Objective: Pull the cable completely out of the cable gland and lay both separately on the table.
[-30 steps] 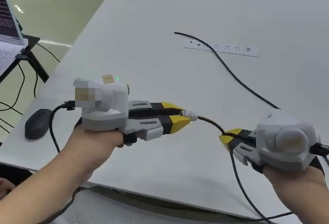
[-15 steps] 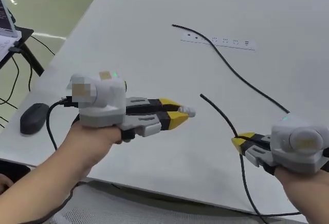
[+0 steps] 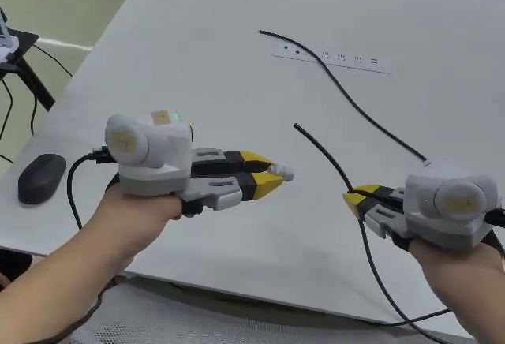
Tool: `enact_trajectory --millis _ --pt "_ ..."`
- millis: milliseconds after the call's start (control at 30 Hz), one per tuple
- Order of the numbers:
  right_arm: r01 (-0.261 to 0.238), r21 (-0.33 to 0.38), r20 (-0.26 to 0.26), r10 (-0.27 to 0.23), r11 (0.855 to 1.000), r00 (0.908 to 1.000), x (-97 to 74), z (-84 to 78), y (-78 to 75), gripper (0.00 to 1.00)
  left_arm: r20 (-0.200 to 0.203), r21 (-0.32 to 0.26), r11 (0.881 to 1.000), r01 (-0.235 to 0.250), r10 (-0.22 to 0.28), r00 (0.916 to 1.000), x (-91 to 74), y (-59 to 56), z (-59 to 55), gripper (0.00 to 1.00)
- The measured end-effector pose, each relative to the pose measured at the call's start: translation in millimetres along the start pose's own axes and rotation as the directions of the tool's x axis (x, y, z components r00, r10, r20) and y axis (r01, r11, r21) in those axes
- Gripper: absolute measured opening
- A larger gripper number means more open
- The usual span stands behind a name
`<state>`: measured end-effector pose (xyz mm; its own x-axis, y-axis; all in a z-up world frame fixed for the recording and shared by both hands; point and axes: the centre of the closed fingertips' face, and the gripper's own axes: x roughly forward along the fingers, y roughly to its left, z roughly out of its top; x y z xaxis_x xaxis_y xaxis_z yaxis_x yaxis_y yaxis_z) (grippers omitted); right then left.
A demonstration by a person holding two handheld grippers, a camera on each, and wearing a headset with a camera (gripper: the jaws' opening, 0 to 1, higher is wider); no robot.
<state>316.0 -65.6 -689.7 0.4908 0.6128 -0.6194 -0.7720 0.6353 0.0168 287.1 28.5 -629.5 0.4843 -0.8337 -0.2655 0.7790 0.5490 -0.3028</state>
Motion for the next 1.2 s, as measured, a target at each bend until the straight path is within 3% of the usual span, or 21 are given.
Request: enact_trajectory --millis 200,433,567,833,1033,1200 --pt "0.008 -0.028 -0.012 -0.008 1.0 0.9999 10.6 17.3 4.9 0.0 -0.011 0.019 0.999 0.028 -0.028 0.9996 -5.0 5.9 -9.1 0.15" --pt "-0.01 -0.079 -0.018 0.009 0.997 0.9998 31.9 39.2 24.1 0.0 -0.015 0.058 0.998 0.04 -0.04 0.9991 -18.3 13.4 -24.0 0.15" --pt "-0.026 -0.105 -0.035 0.023 0.994 0.9991 46.6 48.4 34.2 0.0 -0.057 0.072 0.997 0.023 -0.019 0.9982 -26.5 24.5 -39.5 0.15" --pt "-0.058 -0.188 -0.088 0.042 0.98 0.9952 83.5 56.1 50.4 0.0 -0.093 0.071 0.997 0.021 -0.014 0.9956 -41.0 41.2 -64.3 0.15" --pt "-0.102 -0.255 -0.129 0.07 0.962 0.9891 112.7 58.6 65.5 0.0 -0.108 0.068 0.997 0.021 -0.013 0.9941 -51.3 54.8 -78.7 0.15" --pt "-0.142 -0.234 -0.172 0.102 0.962 0.9798 136.3 57.8 81.3 0.0 -0.119 0.055 0.998 0.006 0.0 0.9929 -59.2 68.6 -92.6 0.15"
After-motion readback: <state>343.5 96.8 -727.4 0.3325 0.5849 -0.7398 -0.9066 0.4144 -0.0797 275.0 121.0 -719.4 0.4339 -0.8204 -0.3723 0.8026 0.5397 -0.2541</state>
